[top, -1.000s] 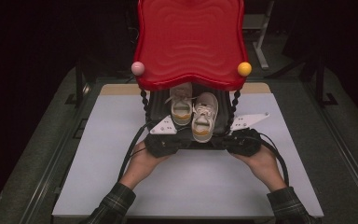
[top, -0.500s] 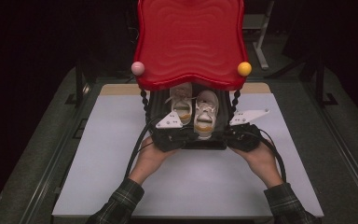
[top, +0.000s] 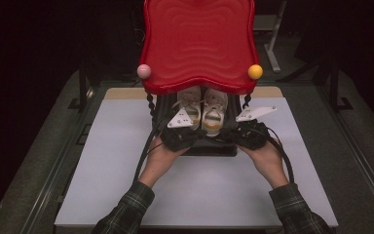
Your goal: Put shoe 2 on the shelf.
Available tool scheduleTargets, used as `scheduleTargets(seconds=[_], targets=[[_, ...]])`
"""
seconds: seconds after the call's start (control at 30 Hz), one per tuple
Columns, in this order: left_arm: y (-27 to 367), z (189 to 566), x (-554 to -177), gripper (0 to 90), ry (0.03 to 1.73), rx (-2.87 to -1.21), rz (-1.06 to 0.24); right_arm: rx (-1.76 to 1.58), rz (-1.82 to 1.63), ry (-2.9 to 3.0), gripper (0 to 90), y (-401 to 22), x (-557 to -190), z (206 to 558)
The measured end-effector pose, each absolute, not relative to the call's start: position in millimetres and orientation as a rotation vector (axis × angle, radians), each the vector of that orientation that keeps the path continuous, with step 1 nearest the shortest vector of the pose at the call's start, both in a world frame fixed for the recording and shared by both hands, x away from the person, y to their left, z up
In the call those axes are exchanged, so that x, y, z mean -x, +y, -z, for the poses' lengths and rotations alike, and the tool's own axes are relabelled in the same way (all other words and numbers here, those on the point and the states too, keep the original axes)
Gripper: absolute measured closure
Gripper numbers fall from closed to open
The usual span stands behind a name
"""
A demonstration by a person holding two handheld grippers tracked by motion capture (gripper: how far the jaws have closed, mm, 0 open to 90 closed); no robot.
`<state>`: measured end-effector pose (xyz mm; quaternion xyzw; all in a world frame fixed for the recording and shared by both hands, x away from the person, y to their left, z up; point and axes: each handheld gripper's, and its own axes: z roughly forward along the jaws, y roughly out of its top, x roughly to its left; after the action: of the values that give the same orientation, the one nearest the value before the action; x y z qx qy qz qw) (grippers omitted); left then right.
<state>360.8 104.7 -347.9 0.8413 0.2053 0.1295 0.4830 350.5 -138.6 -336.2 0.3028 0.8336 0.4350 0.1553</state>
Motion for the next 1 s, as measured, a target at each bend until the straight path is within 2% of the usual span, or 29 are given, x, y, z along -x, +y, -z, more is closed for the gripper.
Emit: scheduleTargets(seconds=[0.27, 0.83, 1.0], targets=[[98.0, 347.2, -363.8, 89.8, 0.539, -2.065, -0.369, -0.898, -1.205, 2.362, 89.6, -135.0, -355.5, 336.3], [97.5, 345.8, -358.1, 89.6, 0.522, -2.089, -0.329, -0.887, -1.231, 2.355, 89.5, -138.8, -351.6, 334.8], [110.2, 346.2, -350.2, 79.7, 0.54, -2.09, -0.3, -0.876, -1.279, 2.362, 86.8, -146.5, -342.5, 339.6]])
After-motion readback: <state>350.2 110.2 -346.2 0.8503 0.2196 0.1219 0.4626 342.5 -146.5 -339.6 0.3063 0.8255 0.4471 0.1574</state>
